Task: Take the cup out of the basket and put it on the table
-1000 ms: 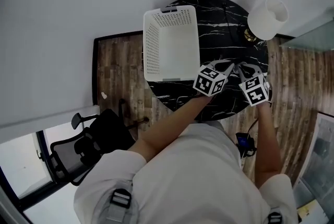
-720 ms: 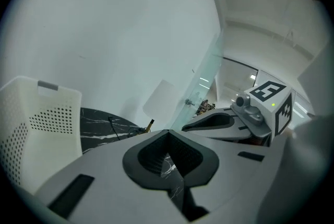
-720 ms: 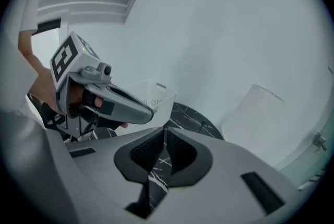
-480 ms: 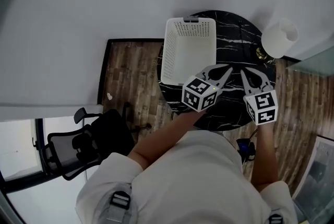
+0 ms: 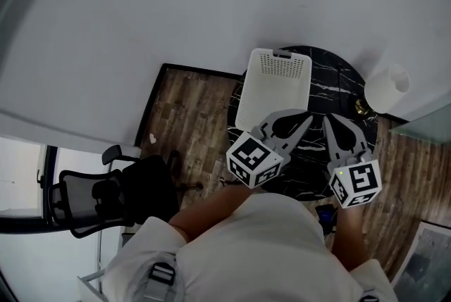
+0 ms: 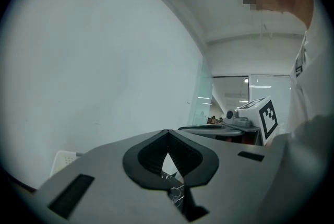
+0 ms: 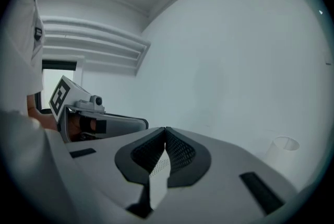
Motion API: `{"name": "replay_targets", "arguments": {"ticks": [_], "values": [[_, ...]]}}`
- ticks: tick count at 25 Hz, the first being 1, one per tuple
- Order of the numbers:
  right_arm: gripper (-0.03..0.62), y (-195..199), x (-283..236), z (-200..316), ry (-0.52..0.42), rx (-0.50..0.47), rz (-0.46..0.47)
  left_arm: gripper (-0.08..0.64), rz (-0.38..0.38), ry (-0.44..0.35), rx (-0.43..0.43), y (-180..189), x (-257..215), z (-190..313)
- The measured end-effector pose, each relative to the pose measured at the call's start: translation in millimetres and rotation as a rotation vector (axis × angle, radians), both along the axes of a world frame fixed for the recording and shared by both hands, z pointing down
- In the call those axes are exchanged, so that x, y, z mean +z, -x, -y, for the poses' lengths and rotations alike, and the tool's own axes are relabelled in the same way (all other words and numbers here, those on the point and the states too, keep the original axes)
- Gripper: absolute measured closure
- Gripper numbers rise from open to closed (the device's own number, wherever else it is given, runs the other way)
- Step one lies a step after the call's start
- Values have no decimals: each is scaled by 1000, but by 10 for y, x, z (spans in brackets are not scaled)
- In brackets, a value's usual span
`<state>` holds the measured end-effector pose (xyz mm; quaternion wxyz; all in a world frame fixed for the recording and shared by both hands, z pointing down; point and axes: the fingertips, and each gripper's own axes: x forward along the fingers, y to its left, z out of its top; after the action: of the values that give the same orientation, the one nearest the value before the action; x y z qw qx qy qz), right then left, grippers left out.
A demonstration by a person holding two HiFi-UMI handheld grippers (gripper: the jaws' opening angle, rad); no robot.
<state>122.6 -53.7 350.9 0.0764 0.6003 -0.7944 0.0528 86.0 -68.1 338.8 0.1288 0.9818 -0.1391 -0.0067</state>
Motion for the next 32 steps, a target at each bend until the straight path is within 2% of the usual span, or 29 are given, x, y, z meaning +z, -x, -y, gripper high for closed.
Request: {"name": "replay_targets", "arguments": {"ticks": [4,9,17,23,32], "values": [[583,226,-341,-110,-78,-12,52,554,-41,-44,-17,195,-284,-84],[583,458,-576,-252,-122,-21,92,554,-71,-60,-17,375,-483,-211],[583,536,-609,-423,-155,2,165,554,-103,-50,-32,446,-512,-369],[584,433,-584,-501,-163,41,169,554,-89,-49,0,380,-461,-501],[586,421,-605,-502,-172,42,134,554,-72,-67,-17,366,-453,-455]]}}
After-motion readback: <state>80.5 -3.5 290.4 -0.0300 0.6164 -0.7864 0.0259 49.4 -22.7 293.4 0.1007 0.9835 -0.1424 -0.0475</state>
